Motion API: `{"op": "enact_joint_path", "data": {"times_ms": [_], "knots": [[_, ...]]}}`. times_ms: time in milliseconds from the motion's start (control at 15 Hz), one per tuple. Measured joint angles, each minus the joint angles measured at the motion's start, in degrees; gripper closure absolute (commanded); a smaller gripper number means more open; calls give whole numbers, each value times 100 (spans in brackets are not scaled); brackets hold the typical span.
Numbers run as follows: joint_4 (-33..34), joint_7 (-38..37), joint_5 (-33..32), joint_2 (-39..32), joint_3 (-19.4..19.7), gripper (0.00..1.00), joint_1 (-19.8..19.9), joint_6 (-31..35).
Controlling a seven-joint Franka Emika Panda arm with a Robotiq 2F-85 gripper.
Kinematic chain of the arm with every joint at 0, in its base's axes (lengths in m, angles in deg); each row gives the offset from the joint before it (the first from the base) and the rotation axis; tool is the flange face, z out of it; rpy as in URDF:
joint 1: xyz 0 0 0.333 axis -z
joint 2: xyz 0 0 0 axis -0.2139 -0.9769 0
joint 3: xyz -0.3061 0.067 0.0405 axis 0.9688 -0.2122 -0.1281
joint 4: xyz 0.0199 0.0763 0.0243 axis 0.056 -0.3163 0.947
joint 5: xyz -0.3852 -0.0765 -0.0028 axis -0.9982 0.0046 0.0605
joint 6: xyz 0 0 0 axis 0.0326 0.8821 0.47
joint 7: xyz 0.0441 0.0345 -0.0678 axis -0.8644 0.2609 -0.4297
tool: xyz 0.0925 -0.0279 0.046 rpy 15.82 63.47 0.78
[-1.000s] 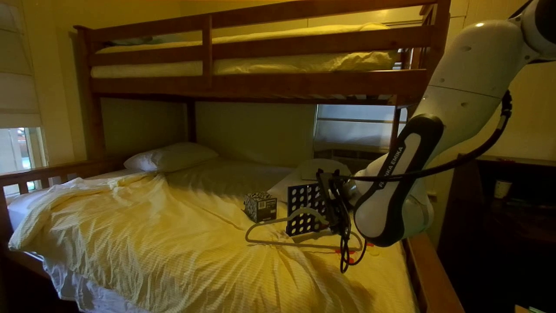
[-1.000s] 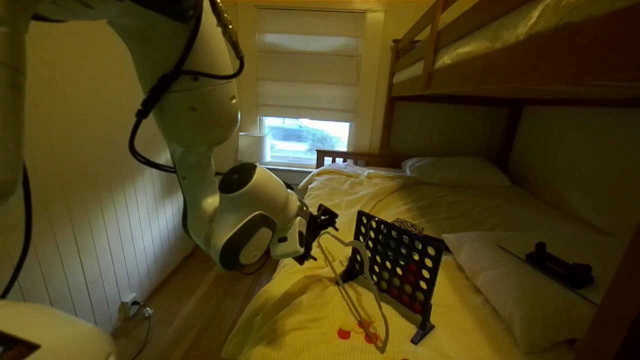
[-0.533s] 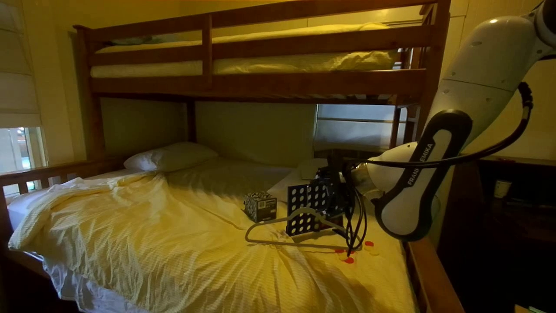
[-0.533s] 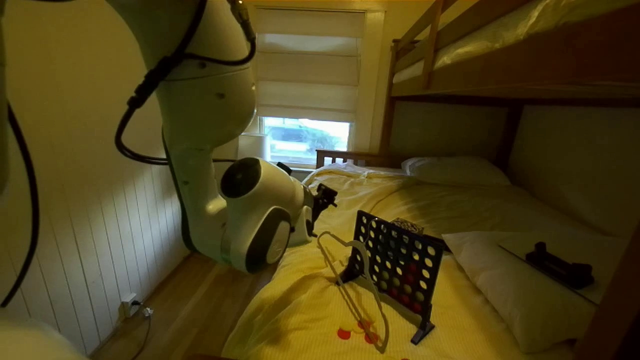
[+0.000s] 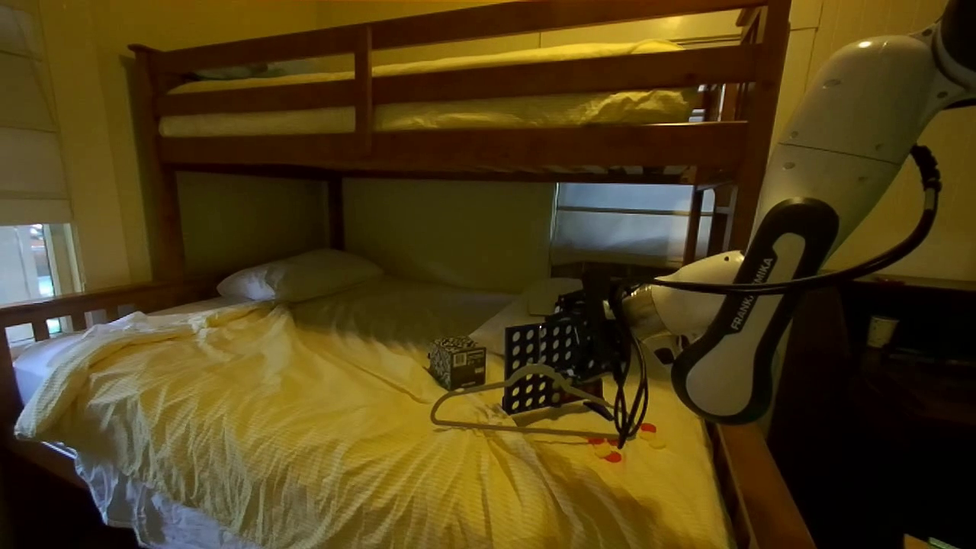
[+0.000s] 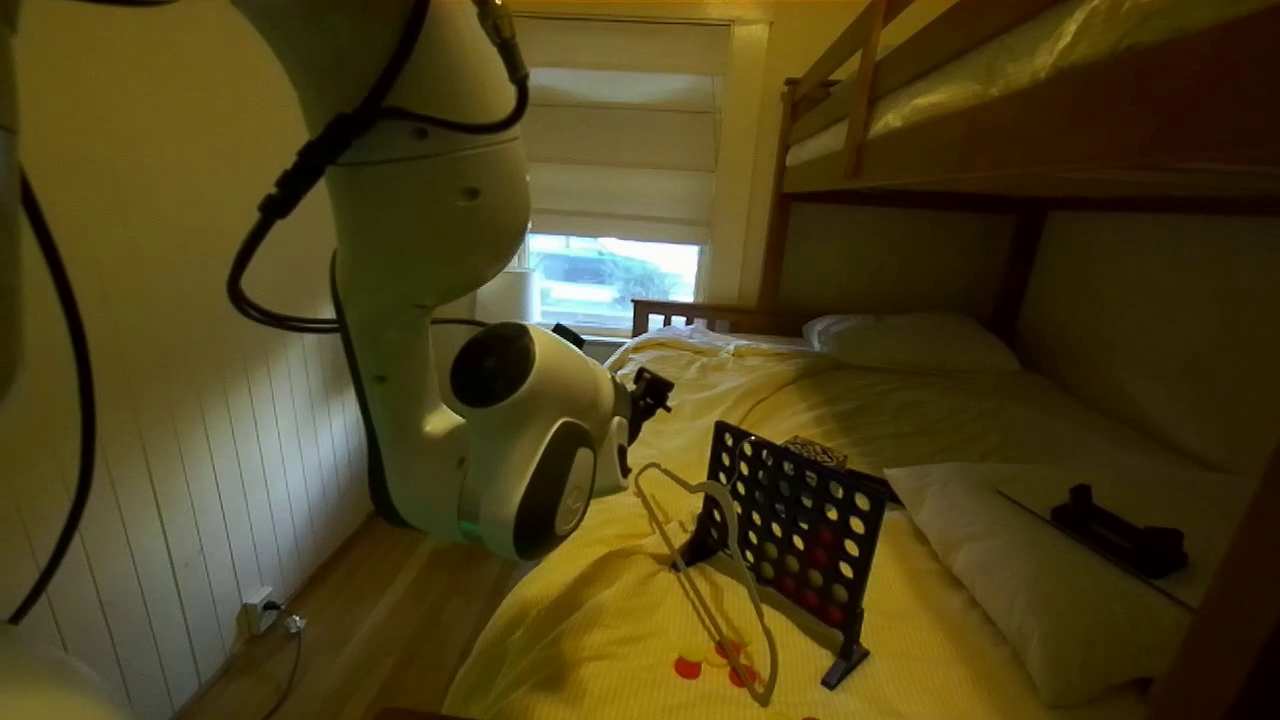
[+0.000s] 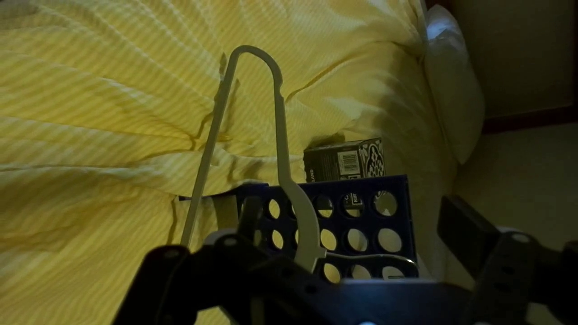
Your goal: Pick up the hang wire and put it on the black object
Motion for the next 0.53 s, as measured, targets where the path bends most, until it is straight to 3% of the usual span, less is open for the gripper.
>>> {"op": "enact_joint_path", "data": {"times_ms": [200,533], "knots": [[56,-637,-124,4,-743,0,696,-9],[98,-2715,-1304,22,-850,0,1243,61]]}}
